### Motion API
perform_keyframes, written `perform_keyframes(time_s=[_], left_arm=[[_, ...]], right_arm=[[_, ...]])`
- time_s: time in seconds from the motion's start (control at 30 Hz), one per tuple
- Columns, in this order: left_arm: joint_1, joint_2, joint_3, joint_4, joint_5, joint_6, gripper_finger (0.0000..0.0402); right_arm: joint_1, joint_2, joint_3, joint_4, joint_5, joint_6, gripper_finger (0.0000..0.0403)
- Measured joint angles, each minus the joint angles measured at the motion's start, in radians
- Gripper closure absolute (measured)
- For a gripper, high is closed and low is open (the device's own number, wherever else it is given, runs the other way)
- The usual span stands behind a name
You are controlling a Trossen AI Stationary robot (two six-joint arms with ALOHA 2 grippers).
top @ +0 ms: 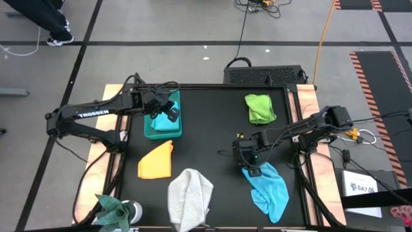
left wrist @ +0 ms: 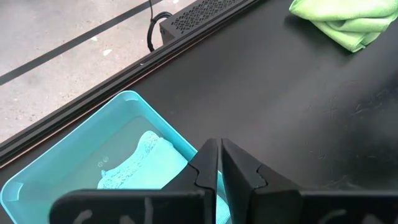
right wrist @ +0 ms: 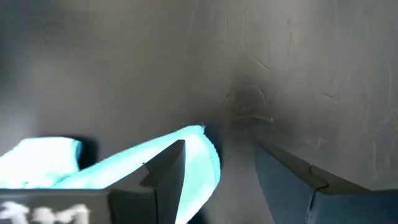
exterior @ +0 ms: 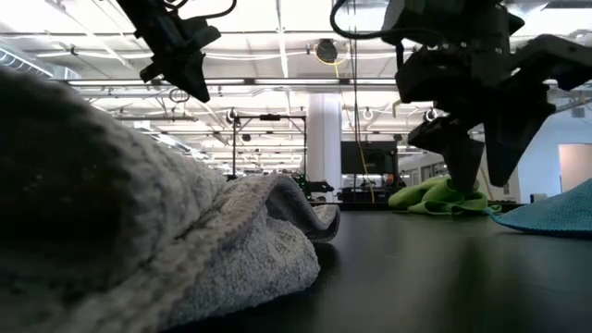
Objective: Fold microfiber towels
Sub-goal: Fold the blue microfiber towel
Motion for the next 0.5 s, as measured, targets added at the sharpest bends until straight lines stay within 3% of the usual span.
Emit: perform_keyframes(time_s=[0.13,0.5], left_arm=[[0.000,0.000,0.000,0.000,0.000,0.000,0.0378],[0.000,0.000,0.000,-0.001,0.000,0.000,0.0378]], right_arm=[[0.001,0.017,0.000,0.011,-0.076,-0.018,0.0218],[0.011,0.119,0.000,0.039,-0.090,-0.093,0.0218]])
